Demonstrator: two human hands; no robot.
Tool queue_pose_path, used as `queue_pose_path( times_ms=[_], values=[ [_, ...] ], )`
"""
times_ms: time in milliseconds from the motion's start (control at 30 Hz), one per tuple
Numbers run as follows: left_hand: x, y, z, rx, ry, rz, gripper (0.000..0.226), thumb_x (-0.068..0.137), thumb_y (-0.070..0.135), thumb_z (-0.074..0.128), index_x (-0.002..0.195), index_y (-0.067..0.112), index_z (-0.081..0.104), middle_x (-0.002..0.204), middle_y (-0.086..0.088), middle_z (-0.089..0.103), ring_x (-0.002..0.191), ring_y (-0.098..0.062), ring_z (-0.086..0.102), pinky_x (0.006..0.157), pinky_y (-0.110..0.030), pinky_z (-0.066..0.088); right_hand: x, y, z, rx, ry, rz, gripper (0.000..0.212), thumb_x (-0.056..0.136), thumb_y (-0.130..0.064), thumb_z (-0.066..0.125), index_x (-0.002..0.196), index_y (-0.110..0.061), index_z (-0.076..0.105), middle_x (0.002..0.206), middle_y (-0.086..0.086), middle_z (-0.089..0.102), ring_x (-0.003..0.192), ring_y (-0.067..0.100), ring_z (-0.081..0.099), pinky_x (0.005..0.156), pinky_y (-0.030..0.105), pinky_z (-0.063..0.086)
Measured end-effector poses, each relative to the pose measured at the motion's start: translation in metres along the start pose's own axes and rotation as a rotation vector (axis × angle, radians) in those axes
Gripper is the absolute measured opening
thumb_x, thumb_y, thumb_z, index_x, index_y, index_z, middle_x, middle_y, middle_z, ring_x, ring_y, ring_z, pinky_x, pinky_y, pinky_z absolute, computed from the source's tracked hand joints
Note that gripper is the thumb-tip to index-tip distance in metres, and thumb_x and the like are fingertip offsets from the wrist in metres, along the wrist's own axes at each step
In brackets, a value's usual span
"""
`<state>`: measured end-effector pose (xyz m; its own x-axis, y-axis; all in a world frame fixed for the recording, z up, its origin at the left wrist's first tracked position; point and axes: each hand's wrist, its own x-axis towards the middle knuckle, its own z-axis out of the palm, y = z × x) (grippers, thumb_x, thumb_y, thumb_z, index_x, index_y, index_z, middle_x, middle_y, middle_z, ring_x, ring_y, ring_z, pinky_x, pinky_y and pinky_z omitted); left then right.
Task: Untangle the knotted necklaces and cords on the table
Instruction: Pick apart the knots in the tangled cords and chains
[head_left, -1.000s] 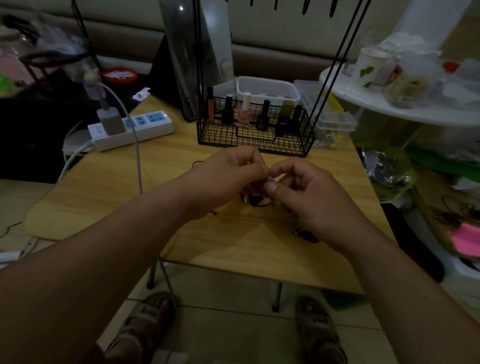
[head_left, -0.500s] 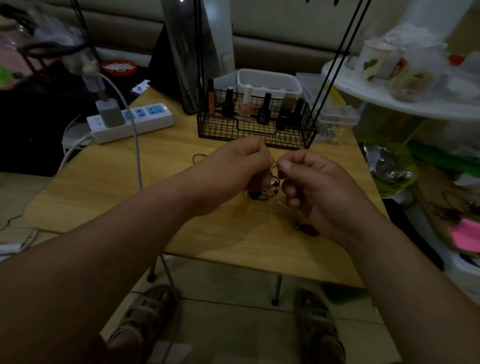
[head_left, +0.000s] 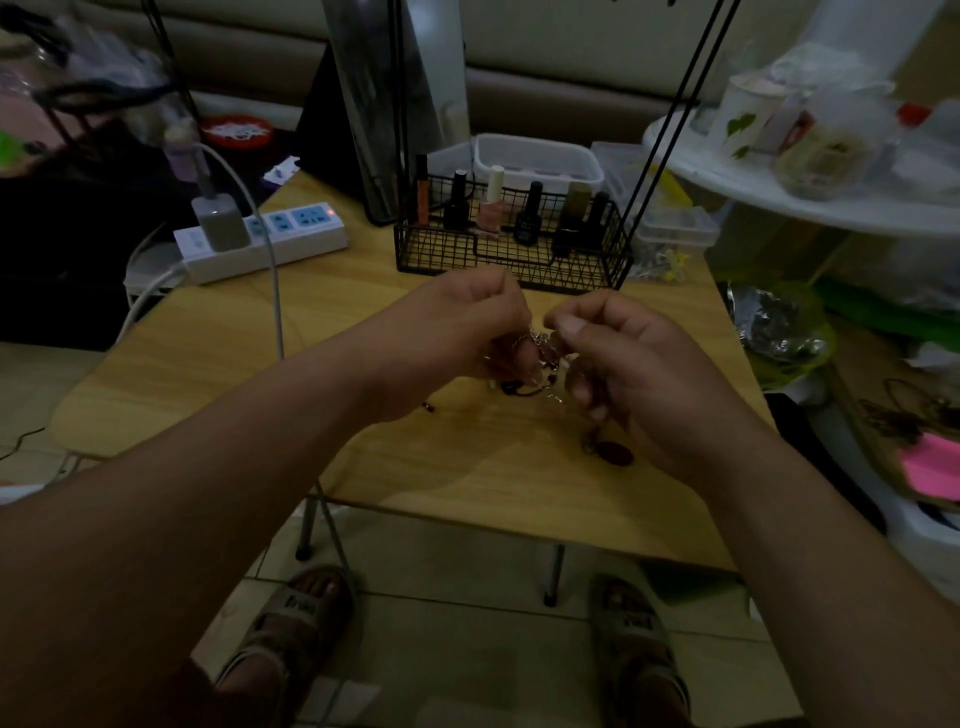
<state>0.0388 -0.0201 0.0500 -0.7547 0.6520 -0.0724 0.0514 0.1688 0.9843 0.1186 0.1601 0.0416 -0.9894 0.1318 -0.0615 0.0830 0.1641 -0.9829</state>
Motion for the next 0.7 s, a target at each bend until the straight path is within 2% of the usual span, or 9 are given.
queue_pose_path(
  times_ms=[133, 267, 400, 567, 700],
  values=[
    [-0.0001, 0.0009, 0.0026, 0.064, -0.009, 0.022, 0.010, 0.105, 0.013, 0.054, 0.098, 0.008, 0.060, 0.082, -0.011, 0.067, 0.084, -0.025, 0.066, 0.098, -0.054, 0.055, -0.0021, -0.0009, 0.0017, -0.207, 0.013, -0.101, 0.007, 0.098, -0.020, 0.069, 0.103, -0.017, 0.071, 0.079, -0.005, 0.070, 0.062, 0.012, 0.060, 0.055, 0.023, 0.049],
    [0.0004, -0.0006, 0.0014, 0.076, -0.013, 0.012, 0.010, 0.105, 0.014, 0.055, 0.099, 0.009, 0.061, 0.087, -0.012, 0.069, 0.086, -0.022, 0.067, 0.096, -0.054, 0.055, -0.0008, 0.0016, 0.0005, -0.265, 0.027, -0.108, 0.002, 0.096, -0.014, 0.070, 0.098, -0.016, 0.070, 0.076, -0.004, 0.070, 0.064, 0.007, 0.065, 0.060, 0.023, 0.053],
    [0.0016, -0.0009, 0.0021, 0.079, -0.021, -0.004, 0.010, 0.104, 0.011, 0.054, 0.097, 0.008, 0.060, 0.087, -0.010, 0.074, 0.089, -0.023, 0.071, 0.102, -0.058, 0.054, -0.0002, 0.0009, 0.0014, -0.268, 0.027, -0.099, 0.004, 0.095, -0.012, 0.069, 0.097, -0.014, 0.066, 0.087, 0.008, 0.074, 0.068, 0.011, 0.065, 0.063, 0.027, 0.054],
    [0.0016, -0.0003, 0.0043, 0.095, -0.038, -0.005, 0.013, 0.103, 0.008, 0.053, 0.091, 0.011, 0.056, 0.081, -0.003, 0.075, 0.090, -0.024, 0.070, 0.103, -0.061, 0.053, 0.0030, 0.0016, 0.0005, -0.127, 0.095, -0.097, 0.004, 0.095, -0.003, 0.064, 0.097, -0.007, 0.062, 0.069, -0.001, 0.065, 0.059, 0.016, 0.057, 0.056, 0.032, 0.048],
    [0.0014, 0.0001, 0.0053, 0.112, -0.005, 0.020, 0.015, 0.101, 0.005, 0.056, 0.088, 0.012, 0.054, 0.080, -0.004, 0.074, 0.085, -0.020, 0.071, 0.100, -0.058, 0.056, 0.0027, 0.0033, 0.0036, -0.059, 0.039, -0.056, 0.006, 0.097, -0.004, 0.061, 0.100, -0.009, 0.062, 0.068, -0.004, 0.064, 0.059, 0.014, 0.052, 0.053, 0.030, 0.044]
  ],
)
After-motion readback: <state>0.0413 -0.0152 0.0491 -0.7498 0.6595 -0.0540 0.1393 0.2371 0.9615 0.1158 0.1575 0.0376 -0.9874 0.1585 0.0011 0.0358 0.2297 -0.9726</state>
